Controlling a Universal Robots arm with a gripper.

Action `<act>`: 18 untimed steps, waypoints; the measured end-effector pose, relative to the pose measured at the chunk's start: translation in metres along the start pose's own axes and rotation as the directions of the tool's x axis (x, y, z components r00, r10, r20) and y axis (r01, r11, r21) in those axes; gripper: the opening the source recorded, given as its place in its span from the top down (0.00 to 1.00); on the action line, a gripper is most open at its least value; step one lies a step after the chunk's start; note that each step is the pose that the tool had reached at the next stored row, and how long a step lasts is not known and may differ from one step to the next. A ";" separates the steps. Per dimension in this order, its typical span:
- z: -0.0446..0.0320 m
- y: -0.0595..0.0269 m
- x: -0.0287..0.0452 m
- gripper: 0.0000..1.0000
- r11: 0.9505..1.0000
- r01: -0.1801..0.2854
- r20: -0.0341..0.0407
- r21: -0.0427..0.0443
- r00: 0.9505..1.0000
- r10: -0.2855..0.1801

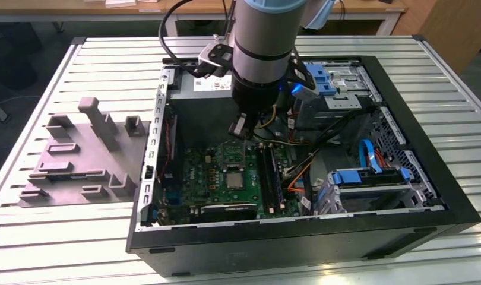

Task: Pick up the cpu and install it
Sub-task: 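Close the cpu cover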

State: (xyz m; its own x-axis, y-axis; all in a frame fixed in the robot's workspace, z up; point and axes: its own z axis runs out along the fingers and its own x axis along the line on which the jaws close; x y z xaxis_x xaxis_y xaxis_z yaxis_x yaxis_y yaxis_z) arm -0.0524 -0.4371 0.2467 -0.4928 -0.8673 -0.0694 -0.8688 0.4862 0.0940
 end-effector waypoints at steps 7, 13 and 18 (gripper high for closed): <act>-0.0005 -0.0003 0.0006 0.89 1.000 0.001 0.000 0.000 1.000 -0.001; -0.0013 -0.0004 0.0009 0.89 1.000 0.001 0.001 -0.001 1.000 -0.001; -0.0018 -0.0009 0.0017 0.89 1.000 0.002 0.002 -0.001 1.000 -0.002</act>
State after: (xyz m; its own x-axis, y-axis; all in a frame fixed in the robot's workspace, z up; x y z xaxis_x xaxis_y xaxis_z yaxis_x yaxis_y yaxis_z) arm -0.0524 -0.4392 0.2482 -0.4914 -0.8680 -0.0714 -0.8696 0.4845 0.0952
